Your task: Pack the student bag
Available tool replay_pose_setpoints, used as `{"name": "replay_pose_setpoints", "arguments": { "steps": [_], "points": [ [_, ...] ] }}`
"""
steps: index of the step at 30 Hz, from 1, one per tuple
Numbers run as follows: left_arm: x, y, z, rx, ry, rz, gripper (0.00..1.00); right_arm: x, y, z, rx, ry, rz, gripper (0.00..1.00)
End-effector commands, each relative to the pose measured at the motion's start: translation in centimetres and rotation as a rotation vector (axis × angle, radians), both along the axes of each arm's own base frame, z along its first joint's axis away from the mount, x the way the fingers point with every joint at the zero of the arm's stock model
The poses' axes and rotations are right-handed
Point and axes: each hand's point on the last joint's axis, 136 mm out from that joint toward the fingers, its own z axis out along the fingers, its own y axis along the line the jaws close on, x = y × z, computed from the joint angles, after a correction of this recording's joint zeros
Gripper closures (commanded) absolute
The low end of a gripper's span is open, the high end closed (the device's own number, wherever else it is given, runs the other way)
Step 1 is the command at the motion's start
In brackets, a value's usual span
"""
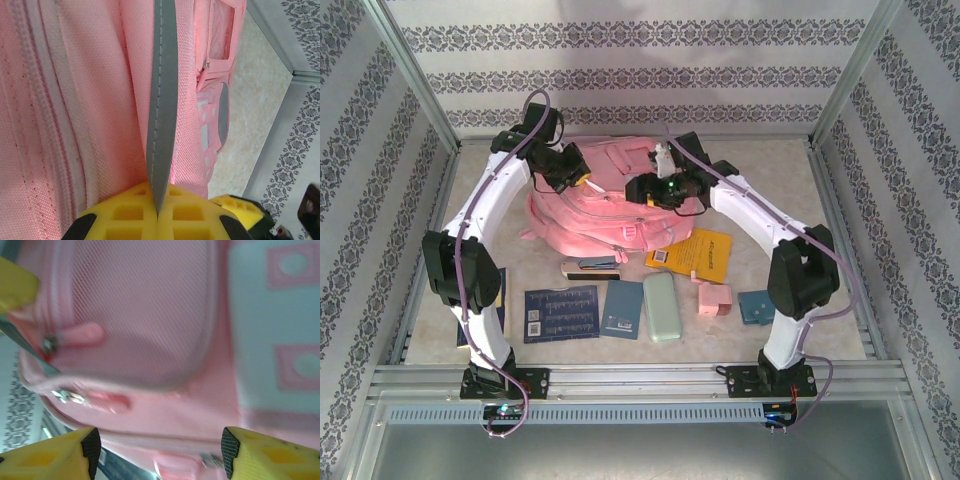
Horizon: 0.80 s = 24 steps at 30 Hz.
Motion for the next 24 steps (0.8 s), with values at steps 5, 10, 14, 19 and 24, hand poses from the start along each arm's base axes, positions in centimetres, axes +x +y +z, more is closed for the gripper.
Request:
{"name": "replay_pose_setpoints", "arguments": {
  "steps": [5, 10, 14, 19, 24],
  "points": [
    [0.0, -2.6, 2.2, -0.087, -0.067, -0.112, 1.0, 2.4, 1.7, -0.7, 0.098, 0.13, -0.017, 0.36],
    [0.6, -3.2, 2.3, -0.124, -0.074, -0.118, 1.0, 2.5, 1.5, -2.1, 0.145, 0.217, -0.059, 0.39],
    [0.9, -3.5, 2.4, -0.141, -0.082, -0.122, 1.0, 3.0, 1.9, -2.6, 0.21, 0.273, -0.1, 0.5],
    [1.4, -3.6, 1.9, -0.131, -0.083, -0.14, 1.0, 4.0, 3.2, -1.5, 0.307, 0.308, -0.133, 0.82],
    [0.8, -3.0, 1.9, -0.07, -0.069, -0.17, 0.99, 5.2, 2.5, 0.3, 0.336, 0.297, -0.198, 1.0]
  ]
}}
